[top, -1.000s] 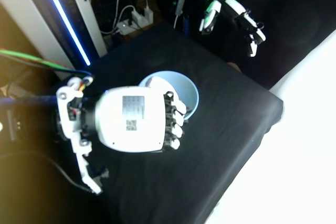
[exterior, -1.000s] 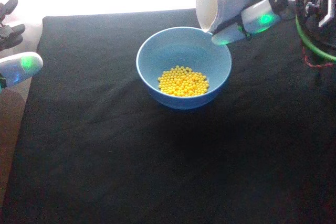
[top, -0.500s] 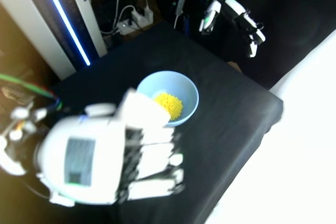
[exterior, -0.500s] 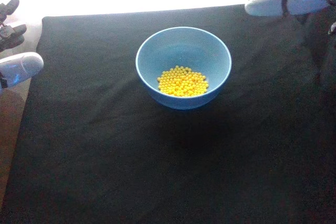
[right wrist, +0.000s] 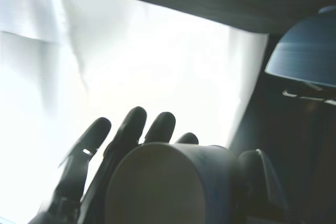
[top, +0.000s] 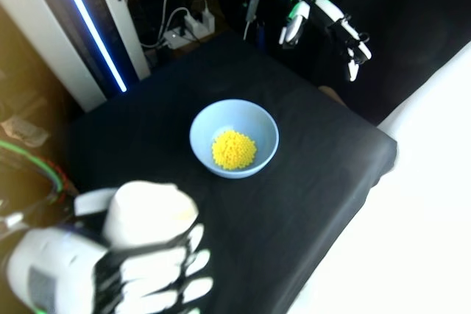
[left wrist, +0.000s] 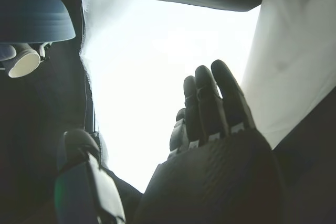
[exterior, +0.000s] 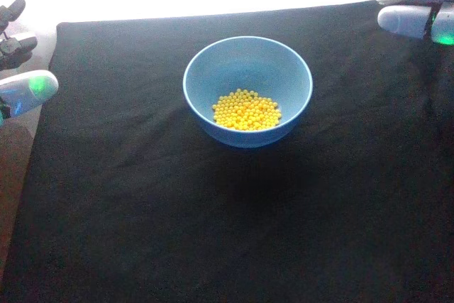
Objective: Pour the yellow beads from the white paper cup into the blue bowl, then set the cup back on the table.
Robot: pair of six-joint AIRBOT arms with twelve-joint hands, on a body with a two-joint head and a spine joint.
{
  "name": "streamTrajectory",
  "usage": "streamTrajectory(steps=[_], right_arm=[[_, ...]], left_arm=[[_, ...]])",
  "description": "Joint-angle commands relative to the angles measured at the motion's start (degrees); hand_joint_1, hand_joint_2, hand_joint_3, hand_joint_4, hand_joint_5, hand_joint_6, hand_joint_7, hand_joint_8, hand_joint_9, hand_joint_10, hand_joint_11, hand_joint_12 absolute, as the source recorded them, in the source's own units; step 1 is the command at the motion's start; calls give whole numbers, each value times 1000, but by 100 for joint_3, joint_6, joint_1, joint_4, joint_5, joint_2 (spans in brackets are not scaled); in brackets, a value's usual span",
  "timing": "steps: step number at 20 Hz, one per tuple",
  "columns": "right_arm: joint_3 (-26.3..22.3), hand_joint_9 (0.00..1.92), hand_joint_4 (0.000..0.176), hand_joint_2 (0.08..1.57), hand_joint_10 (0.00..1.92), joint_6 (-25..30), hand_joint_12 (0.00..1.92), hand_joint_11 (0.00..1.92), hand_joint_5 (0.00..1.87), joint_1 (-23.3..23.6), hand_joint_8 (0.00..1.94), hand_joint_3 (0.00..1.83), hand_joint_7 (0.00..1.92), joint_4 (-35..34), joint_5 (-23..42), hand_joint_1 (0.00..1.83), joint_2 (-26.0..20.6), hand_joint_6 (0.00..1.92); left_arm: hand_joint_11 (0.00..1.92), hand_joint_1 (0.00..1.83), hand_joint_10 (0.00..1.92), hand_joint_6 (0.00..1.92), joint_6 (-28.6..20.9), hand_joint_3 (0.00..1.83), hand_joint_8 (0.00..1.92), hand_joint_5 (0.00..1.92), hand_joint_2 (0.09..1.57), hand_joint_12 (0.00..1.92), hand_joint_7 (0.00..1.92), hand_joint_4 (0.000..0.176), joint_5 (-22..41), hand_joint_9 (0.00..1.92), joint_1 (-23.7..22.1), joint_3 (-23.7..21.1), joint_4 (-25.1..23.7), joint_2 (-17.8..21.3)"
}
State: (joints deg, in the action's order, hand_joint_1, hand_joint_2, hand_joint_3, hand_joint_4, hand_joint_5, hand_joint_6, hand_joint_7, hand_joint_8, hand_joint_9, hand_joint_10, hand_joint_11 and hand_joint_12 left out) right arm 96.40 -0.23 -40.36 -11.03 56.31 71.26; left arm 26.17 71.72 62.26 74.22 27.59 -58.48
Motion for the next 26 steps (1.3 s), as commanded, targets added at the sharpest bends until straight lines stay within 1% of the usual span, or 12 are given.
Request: streamTrajectory(steps=[1,4,5,6,11,13,15,19,21,23,25,26], right_arm=[[50,698,176,1158,4,53,1121,3,878,-7,1,3,957,-244,791,967,-10,1128],[85,627,176,1170,2,53,997,0,855,-101,3,4,873,-397,859,951,54,1163],[104,615,52,1147,4,53,994,0,863,-115,0,0,833,-420,872,731,81,488],[121,559,0,1129,0,54,1005,0,932,-124,0,0,761,-431,879,632,114,64],[154,483,1,1120,0,56,717,0,985,-156,0,0,735,-433,881,557,187,6],[155,424,0,1118,0,56,692,0,964,-172,0,0,671,-416,881,508,194,0],[155,427,15,1113,2,57,757,0,924,-174,0,0,630,-361,879,444,194,0],[183,432,55,1064,1,55,855,0,780,-174,0,0,608,-240,851,282,202,0],[184,411,101,1050,0,-3,900,0,607,-174,0,0,579,-199,812,116,202,0],[166,341,122,1021,2,-140,816,0,438,-186,0,0,506,-169,758,12,206,0],[153,279,172,953,0,-233,702,0,192,-199,0,0,391,-157,747,0,204,0],[147,279,172,953,0,-272,702,0,192,-205,0,0,391,-153,746,0,201,0]], left_arm=[[214,365,10,2,-38,8,14,14,848,592,433,137,683,469,-41,36,69,27],[214,313,6,0,-39,6,6,8,852,590,430,135,682,470,-41,36,69,28],[219,289,8,0,-40,8,5,6,859,592,431,137,682,476,-41,35,68,28],[226,265,13,3,-40,8,7,12,862,593,439,150,682,493,-41,33,68,27],[236,256,19,3,-44,14,8,16,887,597,452,133,675,524,-41,26,62,28],[238,254,18,4,-45,9,8,21,887,604,458,137,674,534,-41,25,61,28],[194,250,1,0,-47,0,2,11,892,657,460,134,673,536,-40,22,61,28],[162,254,3,5,-47,0,4,17,873,754,461,141,670,530,-40,18,61,28],[150,250,0,4,-47,0,1,18,879,752,456,146,673,514,-39,15,60,28],[147,247,0,0,-48,0,0,6,879,755,449,149,679,502,-31,13,61,29],[151,255,8,4,-49,0,4,13,872,768,458,148,682,519,-28,13,61,30],[151,255,8,4,-50,0,4,13,872,768,458,148,686,519,-27,13,61,30]])
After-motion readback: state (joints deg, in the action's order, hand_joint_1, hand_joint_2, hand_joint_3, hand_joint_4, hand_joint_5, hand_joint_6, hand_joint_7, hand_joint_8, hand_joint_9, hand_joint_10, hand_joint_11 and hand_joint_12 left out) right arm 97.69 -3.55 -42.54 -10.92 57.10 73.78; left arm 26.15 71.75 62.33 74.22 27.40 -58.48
